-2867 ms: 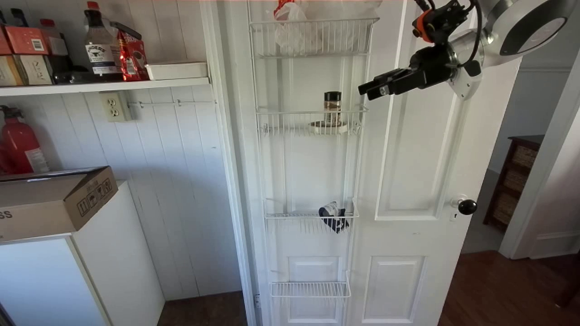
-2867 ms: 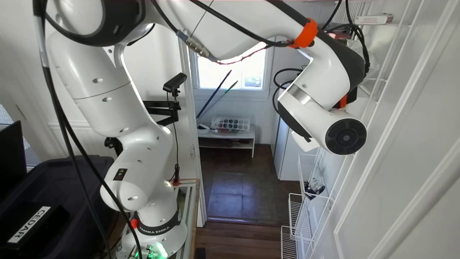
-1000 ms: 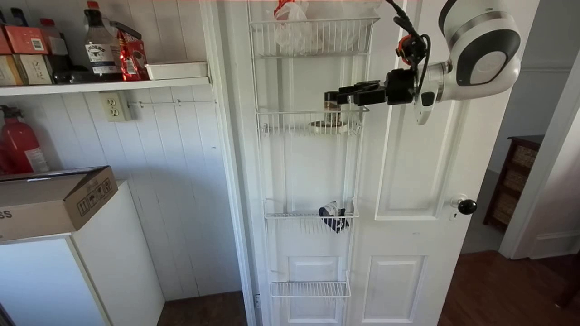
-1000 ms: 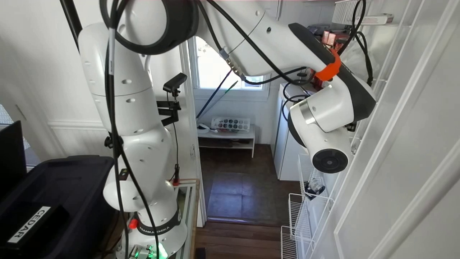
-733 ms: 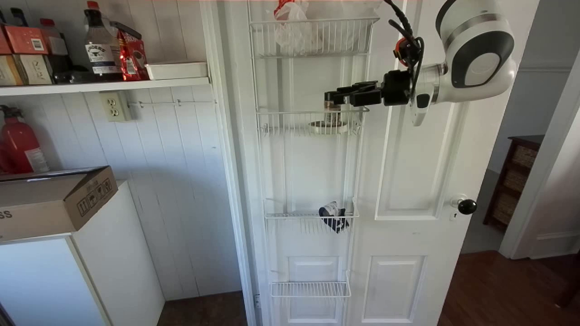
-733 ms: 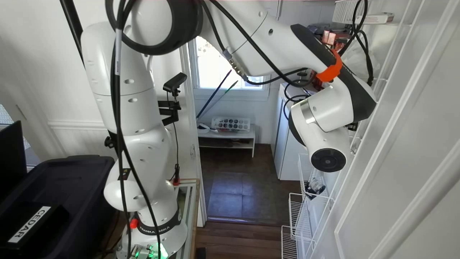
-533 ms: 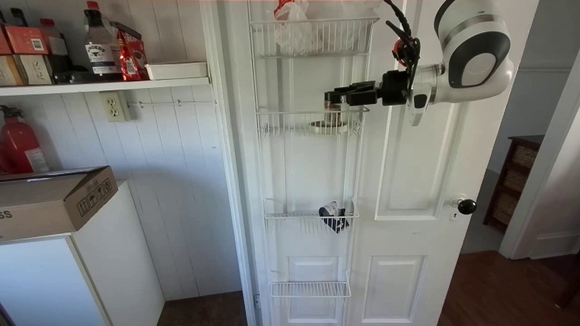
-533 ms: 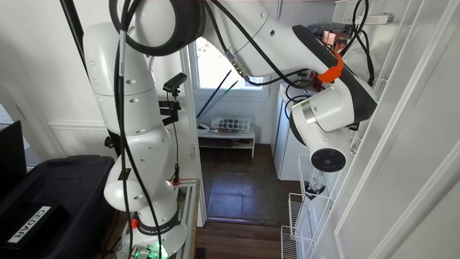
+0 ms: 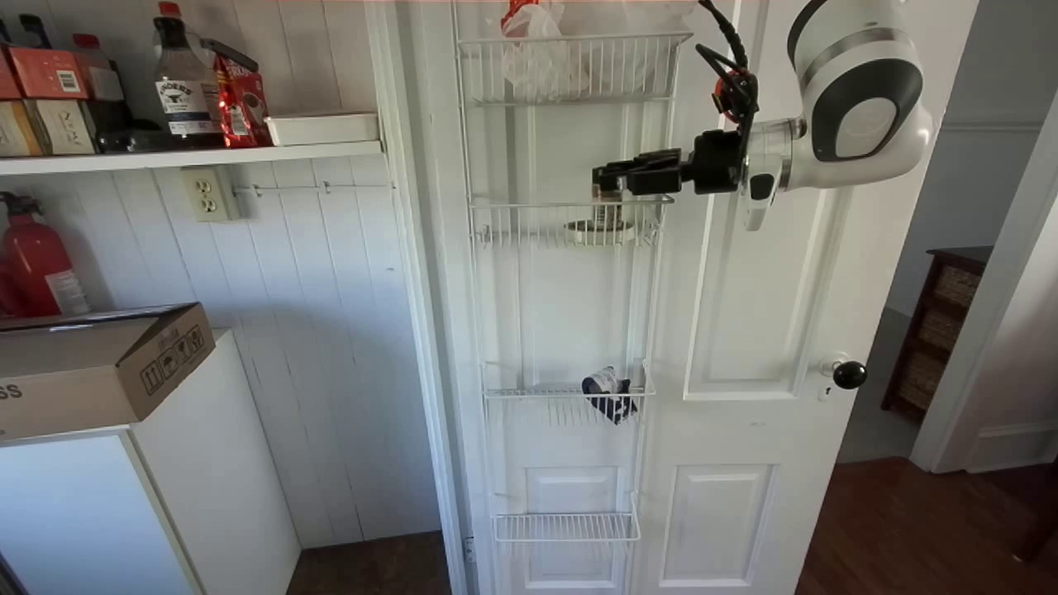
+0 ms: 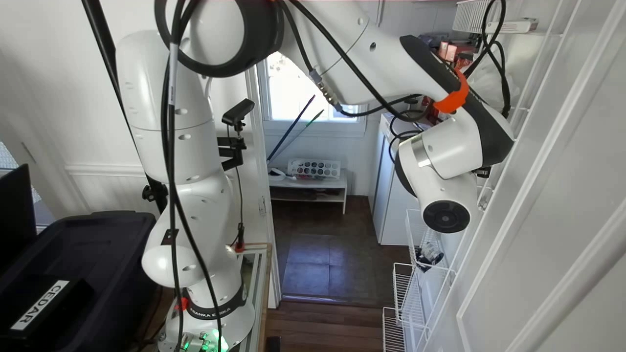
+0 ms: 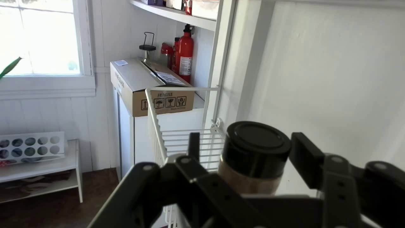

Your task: Place the spice bottle on the top shelf of the rack

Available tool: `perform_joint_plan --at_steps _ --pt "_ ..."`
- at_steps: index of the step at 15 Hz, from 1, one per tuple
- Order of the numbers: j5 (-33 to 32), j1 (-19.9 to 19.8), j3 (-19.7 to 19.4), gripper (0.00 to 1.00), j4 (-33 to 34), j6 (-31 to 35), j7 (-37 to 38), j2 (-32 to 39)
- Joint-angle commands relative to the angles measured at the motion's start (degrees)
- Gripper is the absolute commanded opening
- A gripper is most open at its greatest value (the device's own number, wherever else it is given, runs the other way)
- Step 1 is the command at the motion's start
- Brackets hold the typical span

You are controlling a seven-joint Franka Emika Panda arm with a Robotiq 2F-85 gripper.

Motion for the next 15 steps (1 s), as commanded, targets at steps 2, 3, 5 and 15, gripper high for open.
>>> perform_joint_plan --at_steps 2,3,5,15 --pt "1.5 0.7 0.0 0.34 1.3 1.9 -1.1 0.7" --pt "1.4 0.6 0.0 0.28 1.3 1.9 -1.0 0.7" --pt "1.1 0.6 -0.1 0.26 1.2 1.8 -0.9 0.6" --pt "-12.0 -1.7 -2.8 0.26 1.8 -5.9 10.0 -2.1"
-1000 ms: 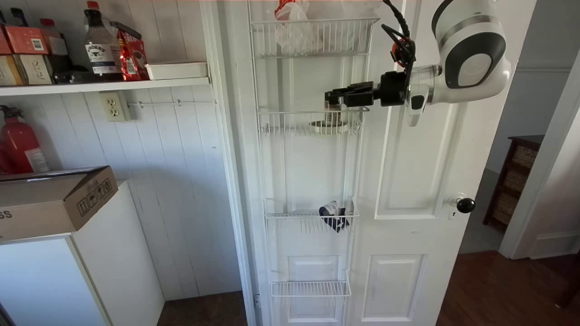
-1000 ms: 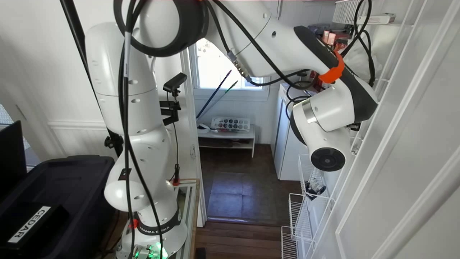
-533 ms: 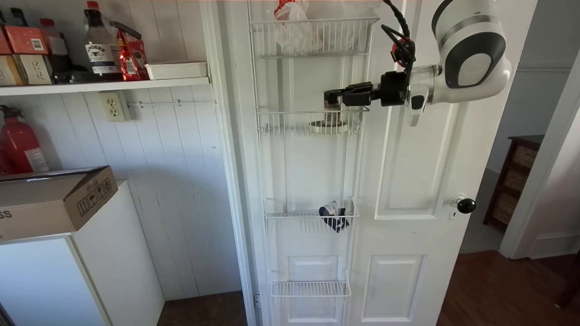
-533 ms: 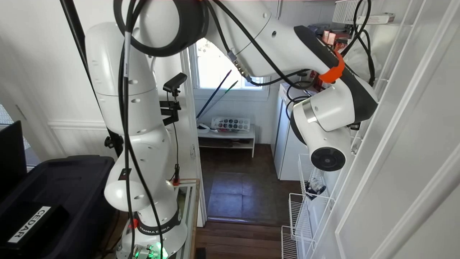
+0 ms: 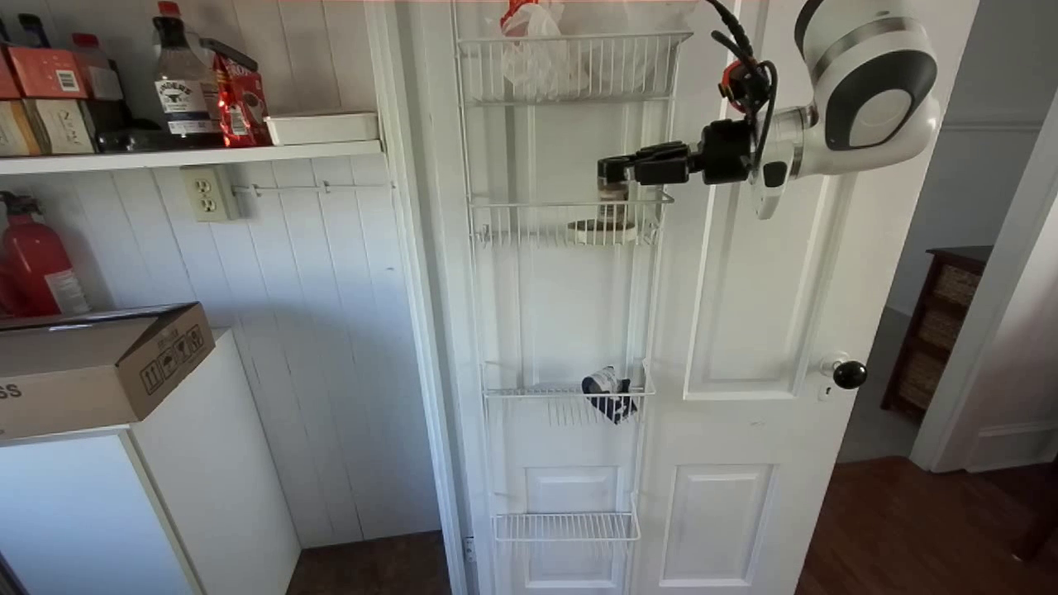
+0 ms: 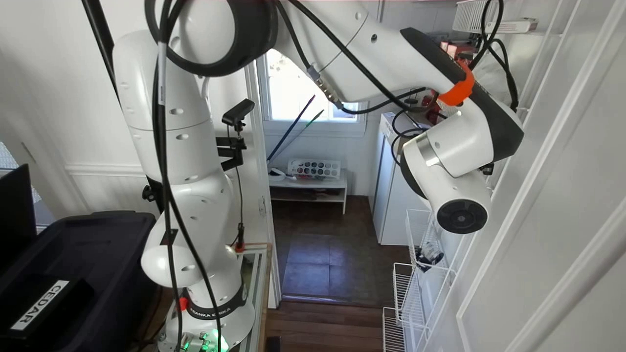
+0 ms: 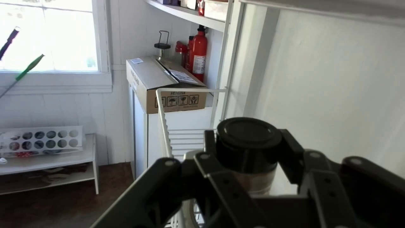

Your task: Place the spice bottle on the top shelf of the rack

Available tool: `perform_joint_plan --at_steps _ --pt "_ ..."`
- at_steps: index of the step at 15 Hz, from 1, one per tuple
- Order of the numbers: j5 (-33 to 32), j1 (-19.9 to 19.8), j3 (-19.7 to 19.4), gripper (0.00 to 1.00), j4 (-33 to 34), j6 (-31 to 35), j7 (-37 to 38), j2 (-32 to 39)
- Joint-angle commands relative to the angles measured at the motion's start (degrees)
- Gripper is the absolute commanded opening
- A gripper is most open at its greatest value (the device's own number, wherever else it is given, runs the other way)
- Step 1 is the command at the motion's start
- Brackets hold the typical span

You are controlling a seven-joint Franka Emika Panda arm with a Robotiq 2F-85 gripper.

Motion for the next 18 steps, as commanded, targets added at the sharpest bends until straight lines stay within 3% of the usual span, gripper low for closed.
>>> perform_joint_plan --at_steps 1,10,18 --pt "-6.6 -1.3 -1.7 0.26 1.4 -4.9 7.3 -1.4" --pt "-14.8 -4.0 -5.1 0.26 4.7 -16.6 17.0 -1.1" --pt "-23.9 -6.2 -7.6 0.26 7.6 -21.6 20.5 -1.3"
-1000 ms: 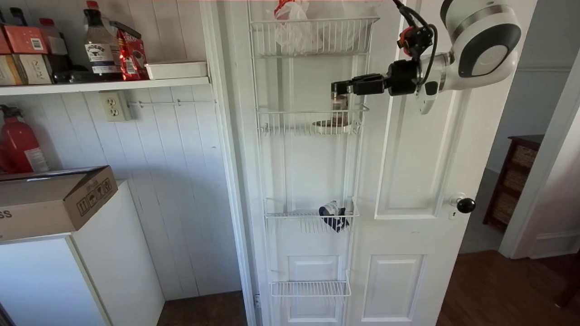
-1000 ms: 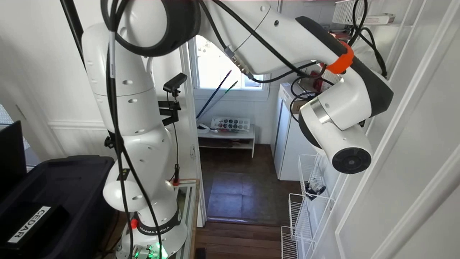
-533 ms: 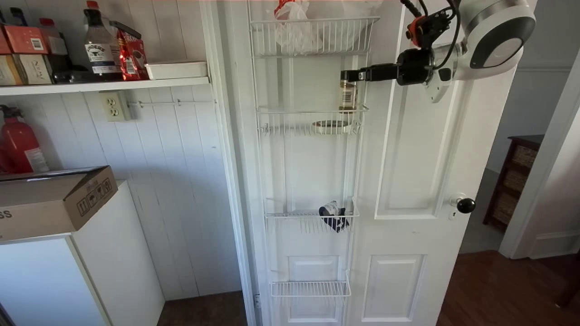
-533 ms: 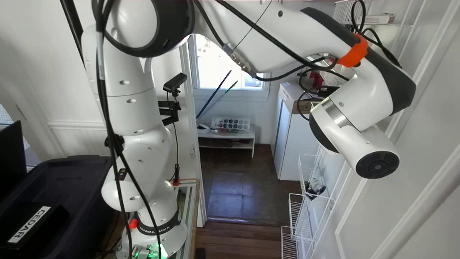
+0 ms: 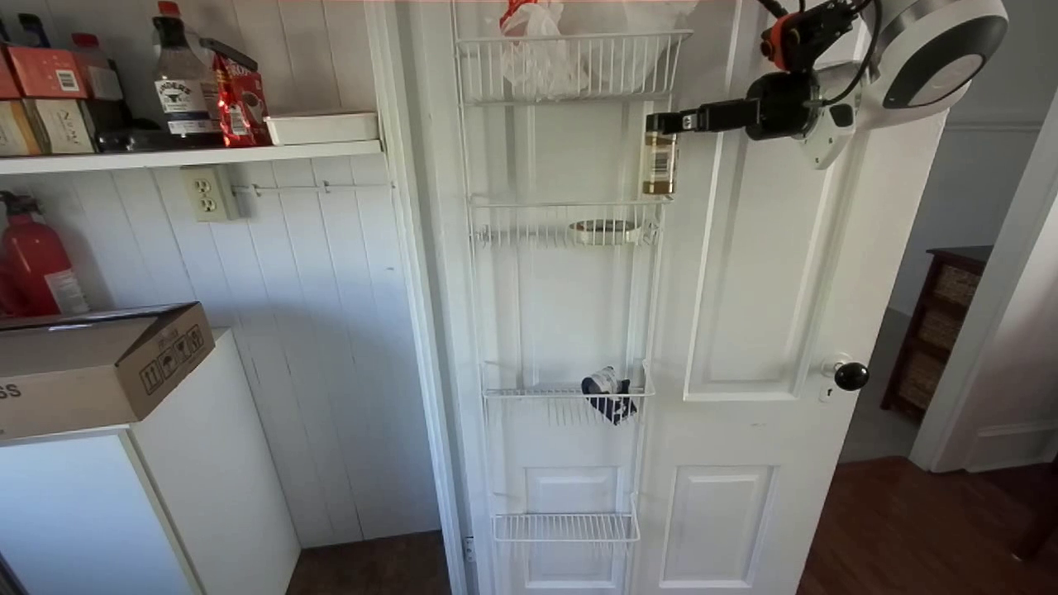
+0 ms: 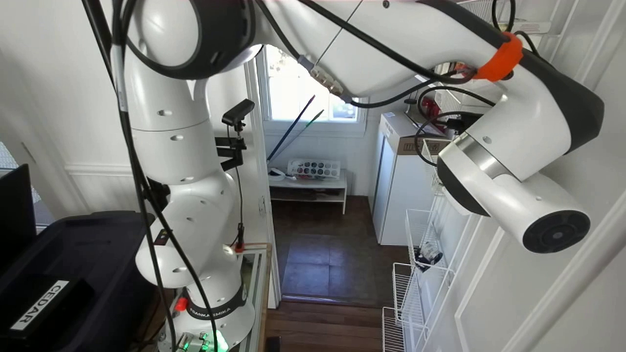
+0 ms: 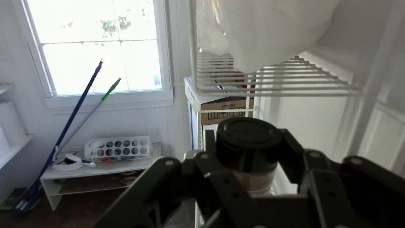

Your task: Place the spice bottle on the top shelf of the rack

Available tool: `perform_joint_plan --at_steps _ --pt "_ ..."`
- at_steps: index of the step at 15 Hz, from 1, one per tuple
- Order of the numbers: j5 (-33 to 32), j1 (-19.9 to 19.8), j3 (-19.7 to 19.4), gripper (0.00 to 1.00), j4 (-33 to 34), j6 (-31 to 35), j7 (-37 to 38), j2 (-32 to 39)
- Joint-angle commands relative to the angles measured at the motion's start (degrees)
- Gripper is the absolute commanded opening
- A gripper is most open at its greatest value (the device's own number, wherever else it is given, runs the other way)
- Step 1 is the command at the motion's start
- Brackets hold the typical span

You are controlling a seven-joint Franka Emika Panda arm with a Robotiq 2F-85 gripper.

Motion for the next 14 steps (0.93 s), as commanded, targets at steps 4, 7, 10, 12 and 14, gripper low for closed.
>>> perform_joint_plan --at_steps 4,7,10,12,14 --pt "-9.1 -1.8 -1.7 0.26 2.8 -4.5 4.7 -1.0" --pt "-13.5 -2.4 -2.4 0.26 4.0 -6.3 6.3 -1.1" --pt "-17.8 -3.1 -3.1 0.26 5.8 -8.5 8.1 -1.3" --pt "-19.5 -3.6 -3.6 0.26 7.2 -10.4 9.2 -1.6" --pt "-20.1 -4.0 -4.0 0.26 9.0 -12.8 10.1 -1.8"
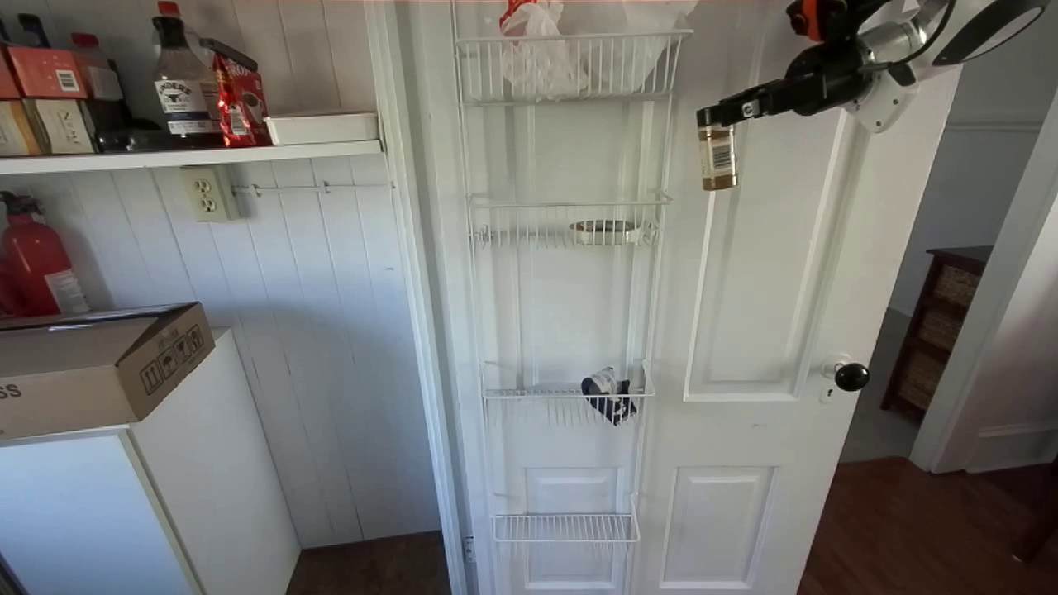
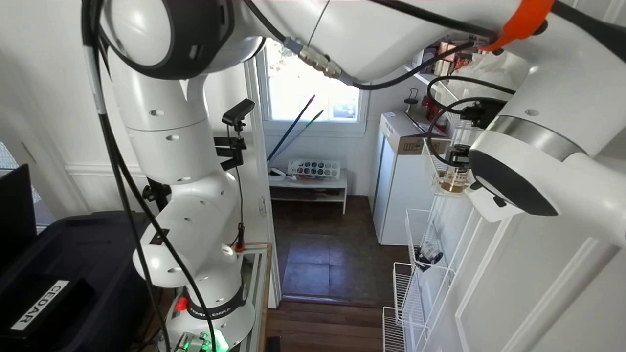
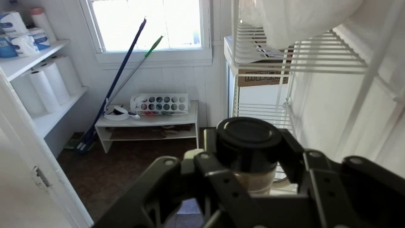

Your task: Place the spice bottle on the top shelf of the rack

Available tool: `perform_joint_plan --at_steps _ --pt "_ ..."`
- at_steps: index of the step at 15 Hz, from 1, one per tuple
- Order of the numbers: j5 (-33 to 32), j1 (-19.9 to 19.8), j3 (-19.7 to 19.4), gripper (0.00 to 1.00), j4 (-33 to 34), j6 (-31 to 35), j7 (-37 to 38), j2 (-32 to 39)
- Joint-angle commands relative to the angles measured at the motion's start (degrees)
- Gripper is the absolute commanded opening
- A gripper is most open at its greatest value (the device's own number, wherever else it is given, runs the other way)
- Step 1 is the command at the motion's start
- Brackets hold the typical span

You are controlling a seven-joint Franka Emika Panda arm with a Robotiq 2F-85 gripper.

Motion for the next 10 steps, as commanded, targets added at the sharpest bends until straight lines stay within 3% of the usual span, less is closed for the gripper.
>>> perform_joint_plan --at_steps 1,5,6,7,10 --pt "-3.0 -1.2 -0.7 0.26 3.8 -5.0 3.7 -1.2" --pt "-2.7 -2.1 -1.4 0.26 7.6 -10.3 6.8 -1.2" --pt "-1.5 -1.7 -1.1 0.26 5.5 -7.8 3.9 -0.5" --pt "-1.5 -1.8 -1.2 0.51 5.9 -8.1 4.1 -0.6" --pt "-1.5 -1.8 -1.1 0.51 5.8 -8.1 4.1 -0.1"
